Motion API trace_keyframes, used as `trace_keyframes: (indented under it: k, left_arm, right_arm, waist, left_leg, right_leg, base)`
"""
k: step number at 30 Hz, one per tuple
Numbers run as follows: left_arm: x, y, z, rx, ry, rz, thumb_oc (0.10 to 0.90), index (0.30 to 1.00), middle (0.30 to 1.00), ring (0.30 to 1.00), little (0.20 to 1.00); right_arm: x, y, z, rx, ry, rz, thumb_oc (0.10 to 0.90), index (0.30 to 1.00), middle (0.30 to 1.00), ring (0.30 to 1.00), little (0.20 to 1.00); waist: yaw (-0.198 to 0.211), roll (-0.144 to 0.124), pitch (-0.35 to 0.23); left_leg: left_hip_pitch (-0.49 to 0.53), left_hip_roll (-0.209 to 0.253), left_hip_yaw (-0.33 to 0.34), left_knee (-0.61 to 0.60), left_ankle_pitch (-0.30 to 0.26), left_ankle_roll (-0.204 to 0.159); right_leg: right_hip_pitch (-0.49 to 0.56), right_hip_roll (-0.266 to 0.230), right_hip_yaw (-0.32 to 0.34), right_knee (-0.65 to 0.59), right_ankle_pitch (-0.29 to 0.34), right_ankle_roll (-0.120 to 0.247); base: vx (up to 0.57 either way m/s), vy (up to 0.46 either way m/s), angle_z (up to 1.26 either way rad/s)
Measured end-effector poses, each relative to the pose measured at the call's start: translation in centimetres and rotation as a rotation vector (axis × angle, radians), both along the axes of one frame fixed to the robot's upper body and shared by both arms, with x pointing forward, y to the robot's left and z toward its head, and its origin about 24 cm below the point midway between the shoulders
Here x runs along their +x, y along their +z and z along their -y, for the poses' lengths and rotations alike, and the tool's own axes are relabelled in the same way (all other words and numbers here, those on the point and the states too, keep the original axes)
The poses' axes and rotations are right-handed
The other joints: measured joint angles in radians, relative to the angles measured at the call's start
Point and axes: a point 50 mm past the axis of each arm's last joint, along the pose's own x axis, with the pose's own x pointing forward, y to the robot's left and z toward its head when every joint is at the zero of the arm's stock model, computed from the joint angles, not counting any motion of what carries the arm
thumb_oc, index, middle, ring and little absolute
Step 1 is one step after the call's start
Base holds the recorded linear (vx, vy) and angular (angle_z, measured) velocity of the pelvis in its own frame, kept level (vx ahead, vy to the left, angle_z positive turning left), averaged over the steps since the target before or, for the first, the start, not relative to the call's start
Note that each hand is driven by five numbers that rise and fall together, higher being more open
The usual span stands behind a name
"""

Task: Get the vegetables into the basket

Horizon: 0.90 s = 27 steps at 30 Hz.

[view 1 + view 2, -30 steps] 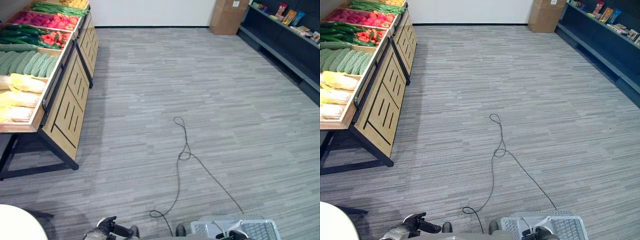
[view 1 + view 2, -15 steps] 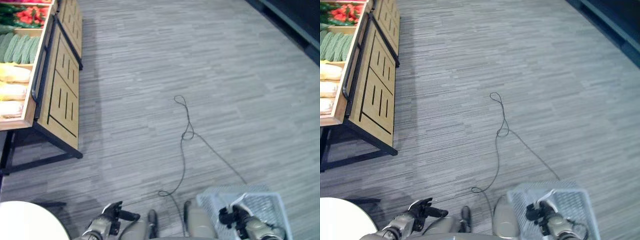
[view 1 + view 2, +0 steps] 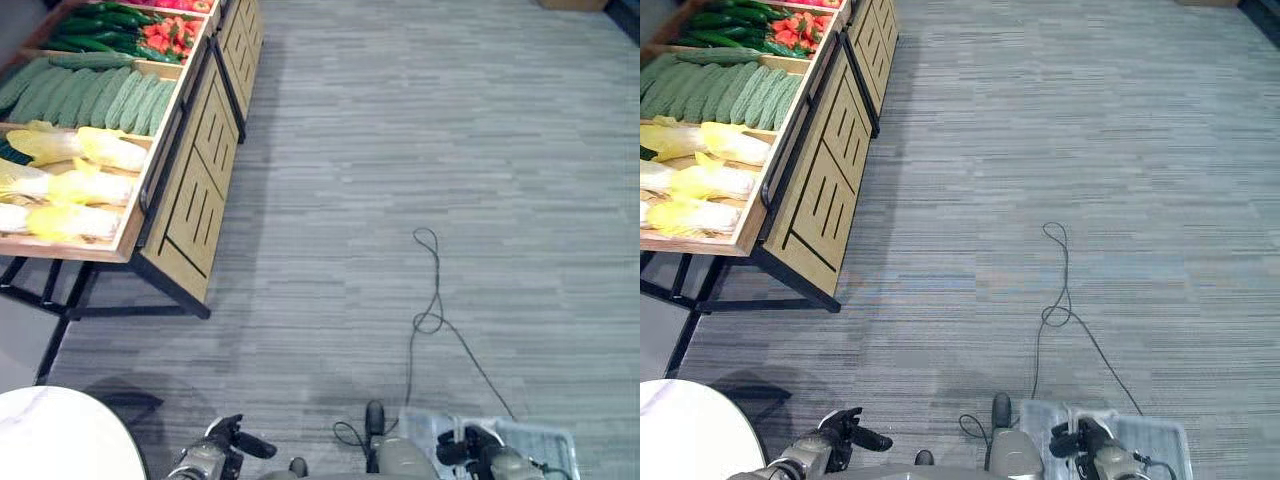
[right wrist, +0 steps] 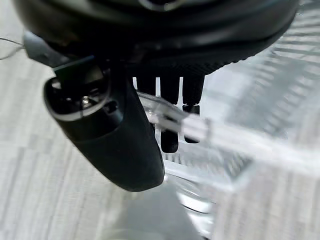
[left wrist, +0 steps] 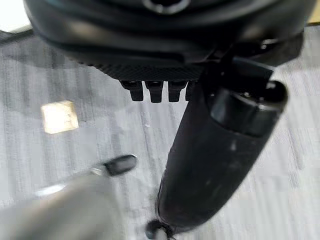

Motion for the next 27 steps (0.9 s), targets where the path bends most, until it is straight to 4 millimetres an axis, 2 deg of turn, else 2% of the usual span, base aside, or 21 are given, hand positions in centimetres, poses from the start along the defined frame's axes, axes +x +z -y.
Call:
trace_keyframes:
  k: [6, 10, 13, 14, 15, 16, 17, 18, 19, 20, 21, 22, 23, 24, 25, 27]
  left_arm:
    - [0.9, 0.2, 0.3, -0.004, -0.008, 0.016, 0.9, 1.0, 1.0, 1.0, 1.0]
    - [0.5, 0.1, 0.2, -0.001, -0.005, 0.001, 0.9, 1.0, 1.0, 1.0, 1.0]
    - [-0.6, -0.2, -0.3, 0.01, 0.007, -0.027, 0.9, 1.0, 1.0, 1.0, 1.0]
    - [-1.5, -0.4, -0.6, 0.017, 0.015, -0.054, 0.9, 1.0, 1.0, 1.0, 1.0]
    - [-1.9, -0.4, -0.9, 0.011, 0.06, -0.055, 0.9, 1.0, 1.0, 1.0, 1.0]
    - [-1.0, 0.0, -1.4, 0.009, 0.099, -0.013, 0.9, 1.0, 1.0, 1.0, 1.0]
    - [0.0, 0.4, -1.6, 0.002, 0.1, 0.028, 0.9, 1.0, 1.0, 1.0, 1.0]
    - [1.7, 0.9, -1.4, 0.008, 0.069, 0.063, 0.9, 1.0, 1.0, 1.0, 1.0]
    - [2.5, 1.1, -1.1, 0.011, 0.039, 0.076, 0.9, 1.0, 1.0, 1.0, 1.0]
    - [2.1, 0.9, -1.1, 0.008, 0.043, 0.06, 0.9, 1.0, 1.0, 1.0, 1.0]
    - [1.9, 0.9, -1.1, 0.002, 0.058, 0.061, 0.9, 1.0, 1.0, 1.0, 1.0]
    - [2.3, 1.1, -1.2, 0.002, 0.062, 0.076, 0.9, 1.0, 1.0, 1.0, 1.0]
    - [2.7, 1.2, -1.1, 0.002, 0.056, 0.091, 0.9, 1.0, 1.0, 1.0, 1.0]
    - [2.7, 1.2, -1.1, 0.001, 0.054, 0.092, 0.9, 1.0, 1.0, 1.0, 1.0]
    - [2.7, 1.2, -0.9, -0.005, 0.055, 0.094, 0.9, 1.0, 1.0, 1.0, 1.0]
    - [1.9, 0.8, -0.7, -0.017, 0.076, 0.075, 0.9, 1.0, 1.0, 1.0, 1.0]
  right_arm:
    - [1.1, 0.4, -0.2, 0.002, 0.031, 0.069, 0.4, 0.3, 0.3, 0.3, 0.3]
    - [2.5, 0.7, -0.7, 0.015, 0.034, 0.106, 0.4, 0.3, 0.3, 0.3, 0.3]
    - [2.0, 0.4, -1.1, 0.028, 0.029, 0.081, 0.4, 0.3, 0.3, 0.3, 0.3]
    - [1.4, 0.1, -1.1, 0.032, 0.022, 0.057, 0.4, 0.3, 0.3, 0.3, 0.3]
    - [0.9, -0.1, -1.2, 0.036, 0.018, 0.044, 0.4, 0.3, 0.3, 0.3, 0.3]
    - [0.3, -0.3, -1.3, 0.041, 0.018, 0.026, 0.4, 0.3, 0.3, 0.3, 0.3]
    - [-0.5, -0.5, -1.2, 0.041, 0.011, -0.009, 0.4, 0.3, 0.3, 0.3, 0.3]
    - [-0.8, -0.6, -1.0, 0.024, 0.017, -0.038, 0.4, 0.3, 0.3, 0.3, 0.3]
    - [-1.0, -0.7, -0.9, 0.011, 0.017, -0.059, 0.4, 0.3, 0.3, 0.3, 0.3]
    - [-1.1, -0.7, -0.8, 0.009, 0.016, -0.066, 0.4, 0.3, 0.3, 0.3, 0.3]
    - [-1.2, -0.7, -0.8, 0.006, 0.025, -0.07, 0.4, 0.3, 0.3, 0.3, 0.3]
    - [-1.5, -0.8, -0.8, 0.008, 0.022, -0.074, 0.4, 0.3, 0.3, 0.3, 0.3]
    - [-1.5, -0.8, -0.8, 0.002, 0.021, -0.081, 0.4, 0.3, 0.3, 0.3, 0.3]
    - [-1.6, -0.9, -0.8, 0.001, 0.012, -0.095, 0.4, 0.3, 0.3, 0.3, 0.3]
    - [-1.6, -0.8, -0.7, 0.001, 0.006, -0.09, 0.4, 0.3, 0.3, 0.3, 0.3]
    - [-1.0, -0.6, -0.6, -0.003, 0.015, -0.07, 0.4, 0.3, 0.3, 0.3, 0.3]
  waist:
    - [-0.001, -0.003, -0.003]
    - [0.004, -0.002, -0.003]
    - [0.004, -0.003, -0.002]
    - [0.005, -0.006, -0.002]
    - [0.008, -0.025, 0.01]
    - [0.039, -0.054, 0.027]
    - [0.072, -0.079, 0.034]
    - [0.073, -0.108, 0.045]
    - [0.078, -0.132, 0.062]
    - [0.087, -0.122, 0.066]
    - [0.088, -0.111, 0.067]
    - [0.104, -0.106, 0.072]
    - [0.12, -0.105, 0.074]
    - [0.128, -0.103, 0.073]
    - [0.136, -0.101, 0.071]
    - [0.139, -0.086, 0.065]
  left_leg:
    - [-0.021, 0.041, 0.01, -0.034, 0.0, 0.0]
    - [-0.022, 0.061, 0.009, -0.041, 0.0, -0.001]
    - [-0.021, 0.074, 0.007, -0.036, 0.002, -0.006]
    - [-0.023, 0.077, 0.007, -0.002, 0.002, -0.007]
    - [-0.097, 0.062, -0.005, 0.171, -0.024, -0.058]
    - [-0.184, 0.048, -0.016, 0.362, -0.022, -0.073]
    - [-0.259, 0.048, -0.023, 0.511, 0.009, -0.103]
    - [-0.298, 0.044, 0.026, 0.383, -0.009, -0.081]
    - [-0.296, 0.05, 0.071, 0.029, 0.067, -0.065]
    - [-0.301, 0.073, 0.073, -0.059, 0.106, -0.068]
    - [-0.319, 0.101, 0.063, -0.103, 0.149, -0.1]
    - [-0.346, 0.124, 0.065, -0.102, 0.173, -0.105]
    - [-0.357, 0.125, 0.073, -0.103, 0.196, -0.119]
    - [-0.356, 0.129, 0.076, -0.102, 0.207, -0.109]
    - [-0.353, 0.127, 0.076, -0.102, 0.219, -0.103]
    - [-0.3, 0.119, 0.115, -0.1, 0.25, -0.066]
  right_leg:
    - [-0.016, 0.04, -0.023, -0.028, 0.0, -0.001]
    - [-0.013, 0.061, -0.029, -0.038, -0.008, 0.001]
    - [-0.001, 0.078, -0.013, -0.047, -0.042, 0.016]
    - [0.014, 0.083, -0.007, -0.047, -0.073, 0.018]
    - [0.03, 0.084, -0.009, -0.05, -0.098, -0.005]
    - [0.036, 0.069, 0.009, -0.052, -0.108, -0.02]
    - [0.054, 0.071, 0.031, -0.052, -0.112, -0.043]
    - [0.047, 0.051, 0.036, -0.052, -0.114, -0.053]
    - [0.03, 0.044, 0.04, -0.053, -0.119, -0.042]
    - [0.035, 0.064, 0.044, -0.053, -0.117, -0.042]
    - [0.042, 0.091, 0.051, -0.054, -0.126, -0.041]
    - [0.053, 0.112, 0.055, -0.054, -0.134, -0.048]
    - [0.063, 0.129, 0.073, -0.054, -0.149, -0.031]
    - [0.076, 0.137, 0.083, -0.046, -0.16, -0.024]
    - [0.084, 0.142, 0.095, -0.046, -0.161, -0.035]
    - [0.141, 0.148, 0.162, -0.05, -0.167, -0.023]
  base:
    - [0.03, -0.047, 0.07]
    - [0.09, -0.073, 0.08]
    - [0.14, -0.138, 0.05]
    - [0.25, -0.322, 0.07]
    - [0.26, -0.322, 0.03]
    - [0.28, -0.178, -0.14]
    - [0.37, 0.0, -0.14]
    - [0.54, 0.11, -0.11]
    - [0.4, 0.132, -0.07]
    - [0.33, 0.118, -0.25]
    - [0.29, 0.126, -0.38]
    - [0.29, 0.126, -0.4]
    - [0.26, 0.154, -0.55]
    - [0.16, 0.14, -0.7]
    - [0.25, 0.232, -0.79]
    - [0.33, 0.357, -1.05]
